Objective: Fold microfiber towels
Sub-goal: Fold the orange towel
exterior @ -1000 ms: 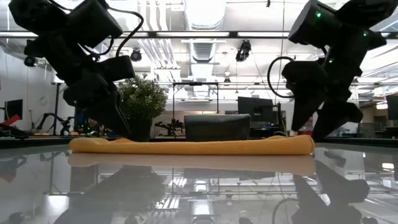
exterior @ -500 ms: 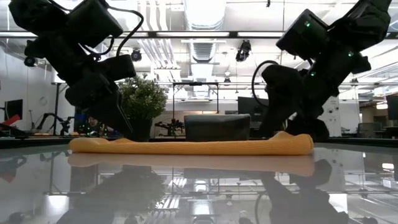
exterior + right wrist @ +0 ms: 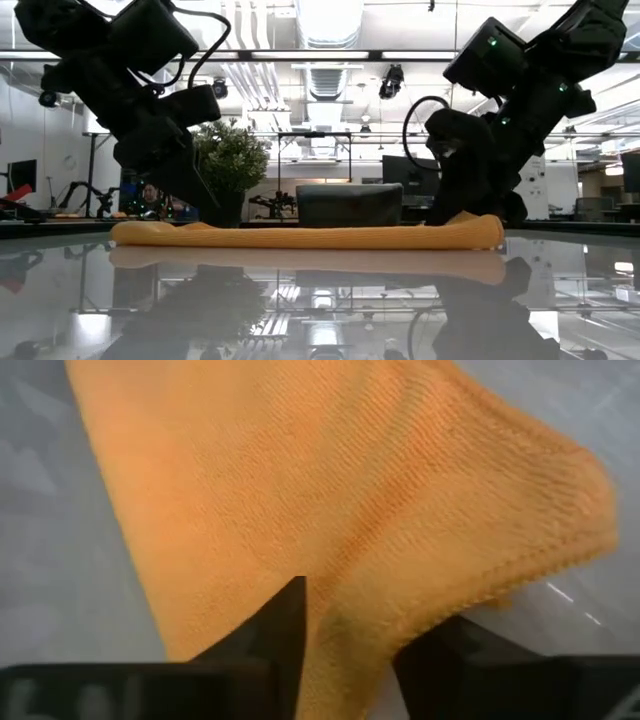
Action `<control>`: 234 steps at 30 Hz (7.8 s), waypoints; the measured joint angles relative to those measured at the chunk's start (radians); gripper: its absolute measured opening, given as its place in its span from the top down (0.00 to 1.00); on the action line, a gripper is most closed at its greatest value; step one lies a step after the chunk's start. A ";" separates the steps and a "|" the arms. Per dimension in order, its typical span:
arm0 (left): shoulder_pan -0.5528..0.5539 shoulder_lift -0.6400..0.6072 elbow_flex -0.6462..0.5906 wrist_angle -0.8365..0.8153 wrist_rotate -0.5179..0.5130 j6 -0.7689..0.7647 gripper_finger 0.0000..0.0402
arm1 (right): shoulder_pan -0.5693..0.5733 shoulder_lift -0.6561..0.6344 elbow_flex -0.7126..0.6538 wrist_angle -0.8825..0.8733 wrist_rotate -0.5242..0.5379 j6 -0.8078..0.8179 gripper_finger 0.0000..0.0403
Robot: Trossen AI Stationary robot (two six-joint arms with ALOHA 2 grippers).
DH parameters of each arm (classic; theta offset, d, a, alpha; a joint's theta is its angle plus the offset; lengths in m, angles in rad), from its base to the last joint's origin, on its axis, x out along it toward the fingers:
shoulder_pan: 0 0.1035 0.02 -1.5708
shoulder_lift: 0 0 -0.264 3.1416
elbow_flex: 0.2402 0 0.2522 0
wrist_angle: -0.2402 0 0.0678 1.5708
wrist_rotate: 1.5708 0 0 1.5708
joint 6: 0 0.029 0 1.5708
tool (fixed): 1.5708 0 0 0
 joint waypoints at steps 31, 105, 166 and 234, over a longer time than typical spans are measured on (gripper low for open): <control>0.000 0.003 0.000 0.100 -0.027 0.069 0.76 | -0.109 -0.302 0.198 -0.771 0.094 -0.105 0.98; -0.031 0.003 -0.157 0.287 0.035 -0.058 0.76 | -0.135 0.549 0.811 -0.115 -0.102 -0.471 0.97; -0.032 -0.183 -0.138 0.137 0.196 -0.187 0.76 | -0.056 0.324 0.634 -0.016 -0.104 -0.816 0.69; 0.001 -0.049 -0.110 0.304 -0.019 -0.140 0.76 | -0.067 0.161 0.175 0.424 -0.104 -1.176 0.98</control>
